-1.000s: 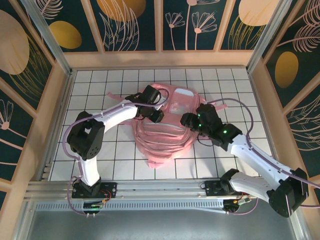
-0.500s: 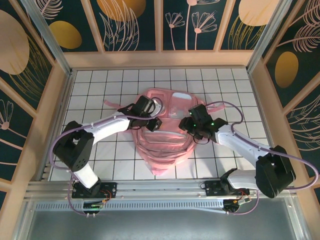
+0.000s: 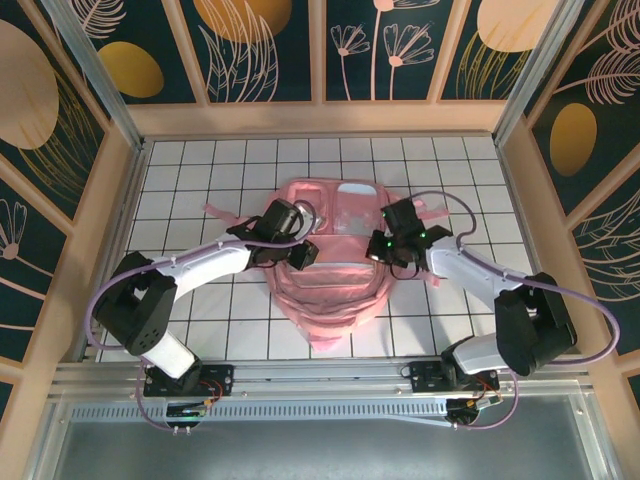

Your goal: Pack books, pencil case, and school supplies into a backpack

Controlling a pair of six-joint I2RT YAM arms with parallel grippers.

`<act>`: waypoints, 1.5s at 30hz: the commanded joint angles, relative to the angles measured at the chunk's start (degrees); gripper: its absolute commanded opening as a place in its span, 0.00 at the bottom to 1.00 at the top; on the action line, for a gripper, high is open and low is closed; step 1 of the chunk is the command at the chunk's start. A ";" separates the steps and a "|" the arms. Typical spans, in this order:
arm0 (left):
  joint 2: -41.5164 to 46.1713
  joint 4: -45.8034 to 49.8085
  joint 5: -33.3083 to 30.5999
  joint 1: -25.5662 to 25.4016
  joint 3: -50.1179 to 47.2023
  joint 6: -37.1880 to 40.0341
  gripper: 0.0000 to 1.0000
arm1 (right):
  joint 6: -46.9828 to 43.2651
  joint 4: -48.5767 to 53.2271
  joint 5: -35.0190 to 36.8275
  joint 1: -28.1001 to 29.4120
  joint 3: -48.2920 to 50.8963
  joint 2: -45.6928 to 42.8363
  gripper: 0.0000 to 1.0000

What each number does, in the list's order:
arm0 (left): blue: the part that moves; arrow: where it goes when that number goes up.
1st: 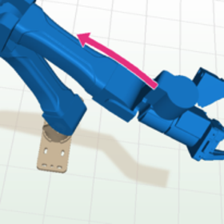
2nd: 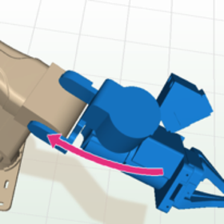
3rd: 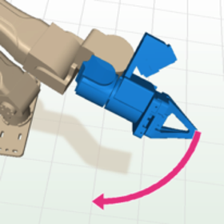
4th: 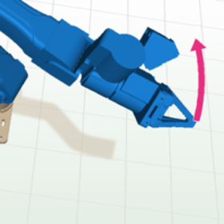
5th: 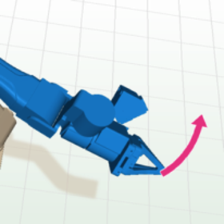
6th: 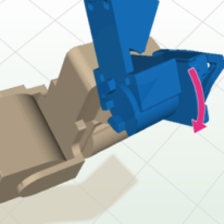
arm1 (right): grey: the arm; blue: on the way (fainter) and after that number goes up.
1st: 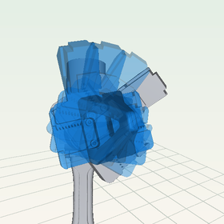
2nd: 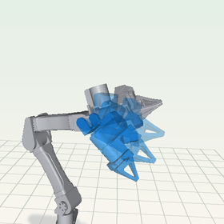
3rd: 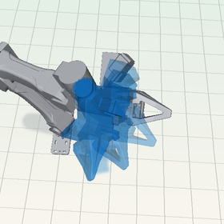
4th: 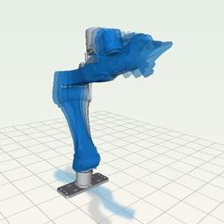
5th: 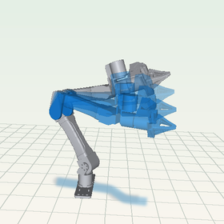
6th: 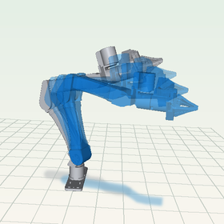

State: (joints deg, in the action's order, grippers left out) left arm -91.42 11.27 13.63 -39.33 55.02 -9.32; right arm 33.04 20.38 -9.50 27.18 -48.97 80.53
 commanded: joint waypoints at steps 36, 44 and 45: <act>1.94 -5.77 -1.33 3.60 -1.50 74.45 0.44 | -20.89 2.49 3.17 -13.20 -5.31 -15.64 0.44; 0.73 -8.41 0.57 2.79 -3.91 81.78 0.46 | -21.04 1.08 2.33 -13.28 -5.17 -15.28 0.44; 0.56 -9.49 -0.71 2.43 -4.81 83.02 0.45 | -21.13 0.73 2.13 -13.24 -5.20 -15.01 0.44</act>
State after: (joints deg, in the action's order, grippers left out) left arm -89.78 5.63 12.53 -36.14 51.51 67.29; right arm 11.29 21.65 -7.70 14.11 -54.02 65.67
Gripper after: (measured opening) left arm 0.453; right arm 0.439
